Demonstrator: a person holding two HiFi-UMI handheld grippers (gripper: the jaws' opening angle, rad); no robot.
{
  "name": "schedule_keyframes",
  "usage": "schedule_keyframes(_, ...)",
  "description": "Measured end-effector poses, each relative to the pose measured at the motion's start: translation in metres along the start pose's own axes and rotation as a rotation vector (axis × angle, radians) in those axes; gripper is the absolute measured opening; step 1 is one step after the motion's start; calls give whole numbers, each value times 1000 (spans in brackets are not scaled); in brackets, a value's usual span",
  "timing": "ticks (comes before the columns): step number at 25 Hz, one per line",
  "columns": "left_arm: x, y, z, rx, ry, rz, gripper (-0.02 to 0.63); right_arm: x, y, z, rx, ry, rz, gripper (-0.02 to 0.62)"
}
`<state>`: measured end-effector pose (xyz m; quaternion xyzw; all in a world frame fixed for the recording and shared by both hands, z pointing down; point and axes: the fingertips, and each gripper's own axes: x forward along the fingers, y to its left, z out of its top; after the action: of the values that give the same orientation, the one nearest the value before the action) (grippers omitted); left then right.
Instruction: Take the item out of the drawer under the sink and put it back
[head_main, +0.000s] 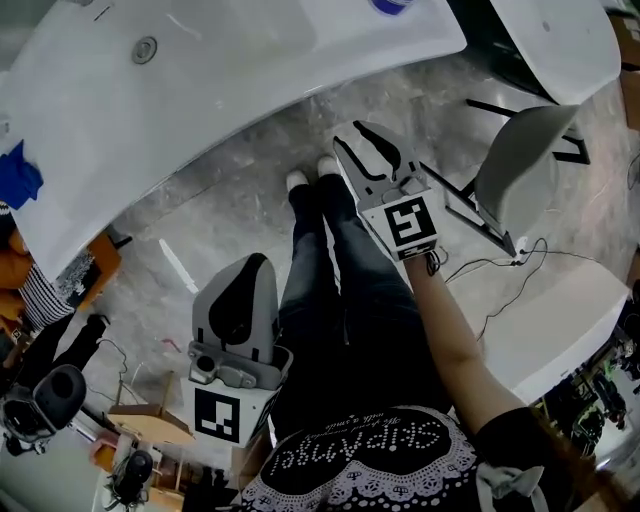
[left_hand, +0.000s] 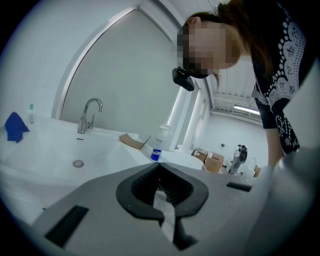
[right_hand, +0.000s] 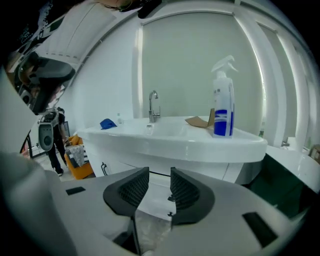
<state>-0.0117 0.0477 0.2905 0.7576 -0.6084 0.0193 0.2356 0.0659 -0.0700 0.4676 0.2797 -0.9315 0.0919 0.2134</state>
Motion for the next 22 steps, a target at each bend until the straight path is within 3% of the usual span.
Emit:
schedule_keyframes(11,-7,8,-41,-39,81,32,5,69,-27,-62,68,50,-64,144)
schedule_keyframes(22,7,11,-57,-124,93,44,5,124,-42,-122,159,144,-87,144)
